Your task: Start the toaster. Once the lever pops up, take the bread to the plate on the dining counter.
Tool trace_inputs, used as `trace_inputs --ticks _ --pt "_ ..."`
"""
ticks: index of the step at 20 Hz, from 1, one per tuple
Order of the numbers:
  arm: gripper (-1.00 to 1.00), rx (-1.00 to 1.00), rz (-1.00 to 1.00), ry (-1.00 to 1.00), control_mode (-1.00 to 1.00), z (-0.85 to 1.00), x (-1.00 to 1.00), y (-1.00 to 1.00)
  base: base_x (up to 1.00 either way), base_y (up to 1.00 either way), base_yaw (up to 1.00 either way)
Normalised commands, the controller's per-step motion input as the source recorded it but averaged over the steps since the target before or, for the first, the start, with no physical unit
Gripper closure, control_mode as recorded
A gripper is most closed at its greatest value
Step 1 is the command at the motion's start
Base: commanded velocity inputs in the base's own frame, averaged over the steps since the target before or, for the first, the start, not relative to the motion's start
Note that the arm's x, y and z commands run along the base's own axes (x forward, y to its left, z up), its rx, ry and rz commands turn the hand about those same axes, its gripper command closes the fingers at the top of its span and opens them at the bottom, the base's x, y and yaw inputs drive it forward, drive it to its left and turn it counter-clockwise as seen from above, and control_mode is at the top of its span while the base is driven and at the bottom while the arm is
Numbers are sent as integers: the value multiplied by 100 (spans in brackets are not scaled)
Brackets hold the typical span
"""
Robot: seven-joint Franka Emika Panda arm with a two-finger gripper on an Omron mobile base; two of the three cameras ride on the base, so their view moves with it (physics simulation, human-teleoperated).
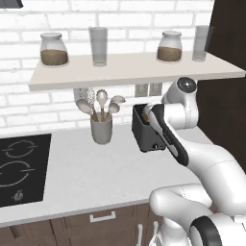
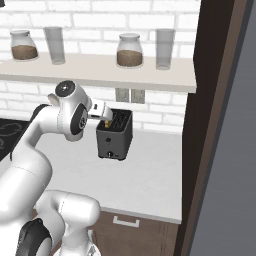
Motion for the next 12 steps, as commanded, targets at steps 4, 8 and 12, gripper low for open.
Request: trace_inputs --ticks 4,8,12 --pt "-100 0 0 0 -100 0 0 0 0 0 0" --pt "-100 0 0 0 -100 0 0 0 0 0 0" --pt "-100 0 0 0 -100 0 0 0 0 0 0"
